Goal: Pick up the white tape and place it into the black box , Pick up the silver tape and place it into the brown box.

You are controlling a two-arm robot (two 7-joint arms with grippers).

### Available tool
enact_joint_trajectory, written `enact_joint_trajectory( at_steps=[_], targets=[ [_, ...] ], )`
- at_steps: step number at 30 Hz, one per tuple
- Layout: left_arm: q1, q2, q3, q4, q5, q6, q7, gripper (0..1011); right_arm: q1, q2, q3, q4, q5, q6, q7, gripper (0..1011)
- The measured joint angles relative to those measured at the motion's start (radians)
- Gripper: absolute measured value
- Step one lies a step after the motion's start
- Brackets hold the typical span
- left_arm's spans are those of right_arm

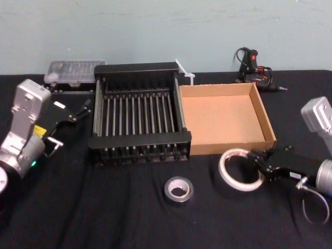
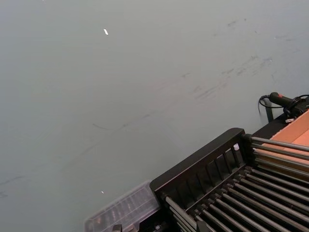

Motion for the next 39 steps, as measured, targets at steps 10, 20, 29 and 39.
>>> enact_joint_trajectory(
  at_steps=[10,20,29,39],
  targets=[
    [0.000,0.000,0.000,0.000,0.000,0.000,0.000,1001,0.082,-0.034,-0.015,0.035,-0.033,0.000,-0.044,96],
    [0.000,0.000,0.000,0.000,0.000,0.000,0.000,1001,0.172,-0.085,-0.038,0.088,-0.086,-0.004,-0.062,96],
    [0.000,0.000,0.000,0.000,0.000,0.000,0.000,1001,0.262,-0.144,-0.063,0.149,-0.123,-0.013,-0.052,96],
    [0.000,0.000,0.000,0.000,0.000,0.000,0.000,1002,0.343,-0.207,-0.104,0.205,-0.139,0.000,-0.023,96]
  ],
)
